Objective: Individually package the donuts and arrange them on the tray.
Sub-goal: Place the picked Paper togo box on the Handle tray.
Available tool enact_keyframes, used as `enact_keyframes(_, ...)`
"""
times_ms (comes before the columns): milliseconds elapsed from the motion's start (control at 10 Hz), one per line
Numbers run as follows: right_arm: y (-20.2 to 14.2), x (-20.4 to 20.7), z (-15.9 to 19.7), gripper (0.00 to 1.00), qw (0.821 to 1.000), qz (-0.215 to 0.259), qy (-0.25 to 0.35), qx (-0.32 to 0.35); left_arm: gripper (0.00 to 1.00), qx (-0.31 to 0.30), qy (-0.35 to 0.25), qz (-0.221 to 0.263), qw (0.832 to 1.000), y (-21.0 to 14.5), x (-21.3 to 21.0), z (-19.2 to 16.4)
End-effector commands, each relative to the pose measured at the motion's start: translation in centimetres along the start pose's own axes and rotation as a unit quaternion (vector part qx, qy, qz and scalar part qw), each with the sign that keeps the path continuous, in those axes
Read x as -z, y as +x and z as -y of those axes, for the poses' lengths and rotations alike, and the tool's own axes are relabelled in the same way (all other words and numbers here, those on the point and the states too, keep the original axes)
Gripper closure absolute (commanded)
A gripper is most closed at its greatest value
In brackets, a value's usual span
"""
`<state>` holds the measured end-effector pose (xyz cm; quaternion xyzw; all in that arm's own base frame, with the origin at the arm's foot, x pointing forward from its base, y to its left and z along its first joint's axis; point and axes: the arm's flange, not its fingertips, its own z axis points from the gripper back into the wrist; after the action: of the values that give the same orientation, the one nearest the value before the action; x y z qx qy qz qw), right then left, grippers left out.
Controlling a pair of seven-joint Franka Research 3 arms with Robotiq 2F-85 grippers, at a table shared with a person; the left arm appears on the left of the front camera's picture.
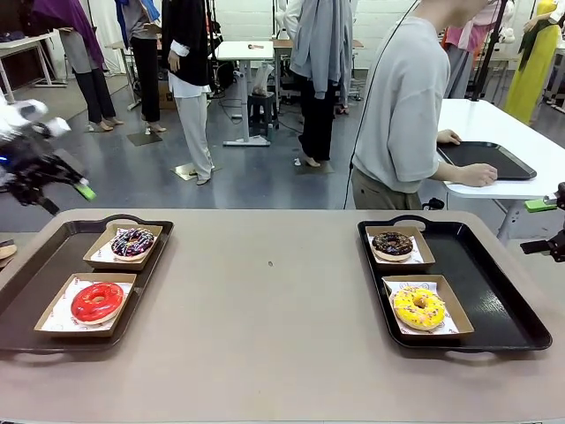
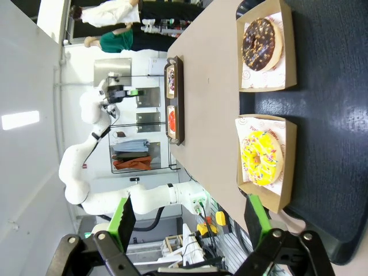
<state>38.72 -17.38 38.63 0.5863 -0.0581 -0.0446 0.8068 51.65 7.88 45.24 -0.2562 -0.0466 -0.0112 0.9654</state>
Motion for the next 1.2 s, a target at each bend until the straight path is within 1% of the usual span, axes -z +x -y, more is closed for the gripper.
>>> enact_keyframes(0,-0.2,-0.1,-0.2,0.0,1.0,-0.008,-0.004,-0.002,0.0,0.0,-0.122,-0.003,0.993,-3.0,-4.0,-4.5)
enact_keyframes(100,-0.2,-0.1,-0.2,0.0,1.0,-0.008,-0.004,-0.002,0.0,-0.019,-0.182,0.004,0.983,-5.1,-5.3,-6.6)
enact_keyframes(200,-0.2,-0.1,-0.2,0.0,1.0,-0.008,-0.004,-0.002,0.0,-0.034,-0.238,0.0,0.971,-6.1,-6.1,-9.1)
enact_keyframes(300,-0.2,-0.1,-0.2,0.0,1.0,-0.008,-0.004,-0.002,0.0,-0.044,-0.277,-0.006,0.96,-6.4,-6.0,-11.3)
enact_keyframes(400,-0.2,-0.1,-0.2,0.0,1.0,-0.008,-0.004,-0.002,0.0,-0.062,-0.31,-0.002,0.949,-8.0,-5.0,-13.4)
enact_keyframes(500,-0.2,-0.1,-0.2,0.0,1.0,-0.008,-0.004,-0.002,0.0,-0.077,-0.347,0.017,0.934,-8.7,-4.2,-15.6)
enact_keyframes(600,-0.2,-0.1,-0.2,0.0,1.0,-0.008,-0.004,-0.002,0.0,-0.09,-0.371,0.028,0.924,-9.9,-3.2,-17.1)
enact_keyframes(700,-0.2,-0.1,-0.2,0.0,1.0,-0.008,-0.004,-0.002,0.0,-0.095,-0.383,0.038,0.918,-11.0,-2.7,-18.0)
enact_keyframes(800,-0.2,-0.1,-0.2,0.0,1.0,-0.008,-0.004,-0.002,0.0,-0.092,-0.389,0.049,0.915,-11.8,-2.6,-18.7)
enact_keyframes(900,-0.2,-0.1,-0.2,0.0,1.0,-0.008,-0.004,-0.002,0.0,-0.089,-0.383,0.057,0.918,-12.4,-2.6,-18.9)
enact_keyframes(1000,-0.2,-0.1,-0.2,0.0,1.0,-0.008,-0.004,-0.002,0.0,-0.078,-0.374,0.058,0.922,-12.5,-2.7,-18.9)
enact_keyframes(1100,-0.2,-0.1,-0.2,0.0,1.0,-0.008,-0.004,-0.002,0.0,-0.107,-0.377,0.037,0.919,-11.8,-2.0,-19.5)
